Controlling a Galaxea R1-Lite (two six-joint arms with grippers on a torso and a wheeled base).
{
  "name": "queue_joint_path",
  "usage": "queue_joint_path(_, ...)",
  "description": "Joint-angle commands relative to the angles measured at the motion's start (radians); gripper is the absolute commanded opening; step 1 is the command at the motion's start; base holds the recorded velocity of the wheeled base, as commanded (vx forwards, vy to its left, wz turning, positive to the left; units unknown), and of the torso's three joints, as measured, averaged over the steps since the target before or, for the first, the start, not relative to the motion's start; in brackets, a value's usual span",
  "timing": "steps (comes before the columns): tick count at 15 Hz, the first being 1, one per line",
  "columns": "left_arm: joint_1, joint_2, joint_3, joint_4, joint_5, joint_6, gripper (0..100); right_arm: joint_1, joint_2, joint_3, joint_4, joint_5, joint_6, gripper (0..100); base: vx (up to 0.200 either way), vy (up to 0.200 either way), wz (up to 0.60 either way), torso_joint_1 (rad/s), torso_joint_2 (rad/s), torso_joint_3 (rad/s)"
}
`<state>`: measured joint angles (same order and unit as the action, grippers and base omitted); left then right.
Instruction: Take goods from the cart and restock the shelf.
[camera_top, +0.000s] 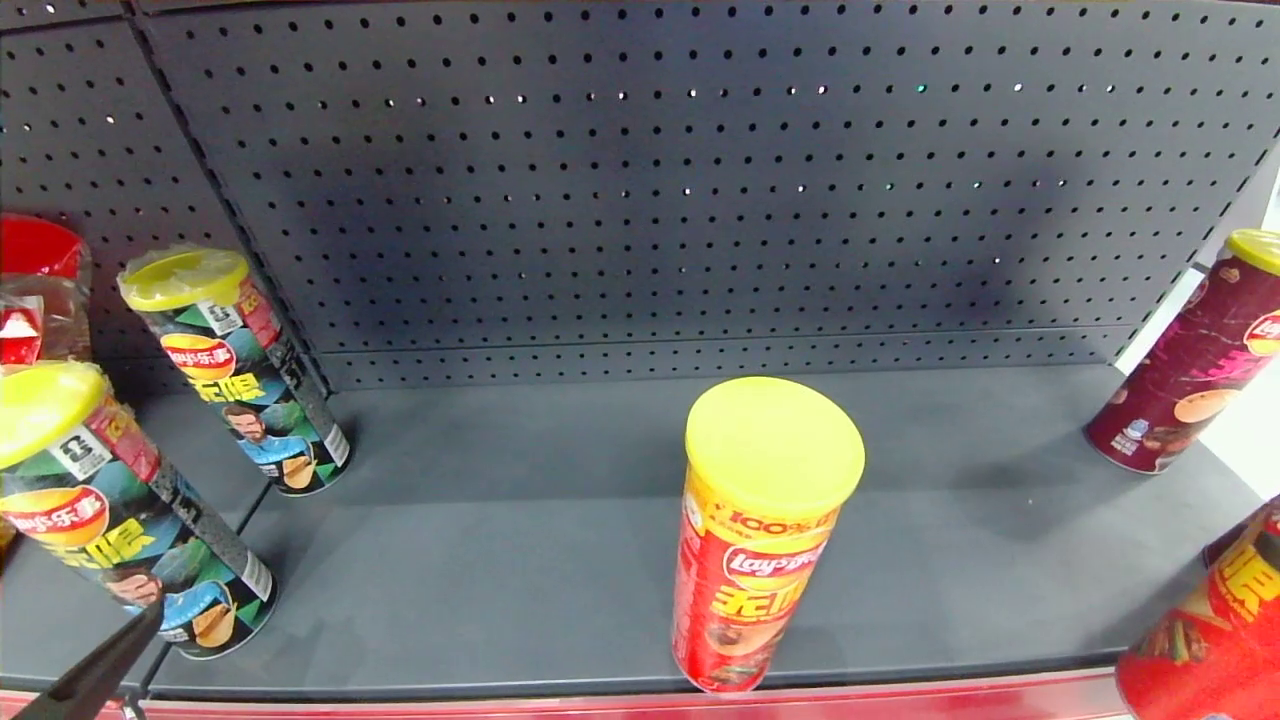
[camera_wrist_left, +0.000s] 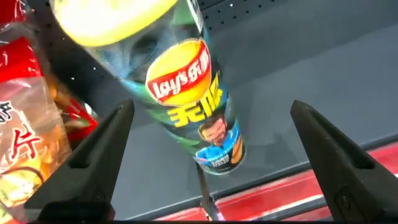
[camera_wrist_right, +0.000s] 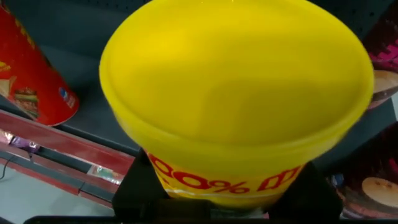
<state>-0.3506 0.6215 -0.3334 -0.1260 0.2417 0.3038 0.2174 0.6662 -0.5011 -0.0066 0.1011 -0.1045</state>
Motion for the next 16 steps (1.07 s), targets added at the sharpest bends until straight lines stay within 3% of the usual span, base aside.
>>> queue_joint_path(1, -0.002, -0.031, 0.014, 0.002, -0.024, 0.0, 100, 0.003, 0.044, -0.013, -0.024, 0.002, 0.0, 0, 0.0, 0.0, 0.0, 0.0, 0.0, 0.0)
queue_joint_path(2, -0.004, -0.043, 0.022, 0.002, -0.056, 0.0, 100, 0.003, 0.058, -0.016, -0.047, 0.003, 0.0, 0, 0.0, 0.0, 0.0, 0.0, 0.0, 0.0)
queue_joint_path(3, -0.004, -0.055, 0.03, 0.012, -0.144, 0.0, 100, 0.016, 0.075, -0.025, -0.052, 0.046, 0.0, 0, 0.0, 0.0, 0.0, 0.0, 0.0, 0.0)
queue_joint_path(5, -0.004, -0.069, 0.031, 0.049, -0.216, -0.009, 100, 0.026, 0.092, -0.027, -0.053, 0.088, 0.002, 0, 0.0, 0.0, 0.0, 0.0, 0.0, 0.0)
queue_joint_path(6, -0.004, -0.08, 0.03, 0.089, -0.286, -0.045, 100, 0.046, 0.115, -0.037, -0.056, 0.111, 0.0, 0, 0.0, 0.0, 0.0, 0.0, 0.0, 0.0)
queue_joint_path(7, -0.004, -0.083, 0.03, 0.098, -0.308, -0.065, 100, 0.056, 0.119, -0.043, -0.056, 0.118, 0.002, 0, 0.0, 0.0, 0.0, 0.0, 0.0, 0.0)
queue_joint_path(8, -0.004, -0.085, 0.033, 0.108, -0.39, -0.134, 100, 0.077, 0.162, -0.073, -0.058, 0.127, 0.002, 0, 0.0, 0.0, 0.0, 0.0, 0.0, 0.0)
queue_joint_path(15, -0.001, -0.068, 0.036, 0.124, -0.369, -0.135, 100, 0.08, 0.392, -0.263, -0.073, 0.129, 0.011, 0, 0.0, 0.0, 0.0, 0.0, 0.0, 0.0)
queue_joint_path(16, -0.002, -0.069, 0.039, 0.132, -0.369, -0.135, 100, 0.08, 0.463, -0.266, -0.148, 0.146, 0.014, 0, 0.0, 0.0, 0.0, 0.0, 0.0, 0.0)
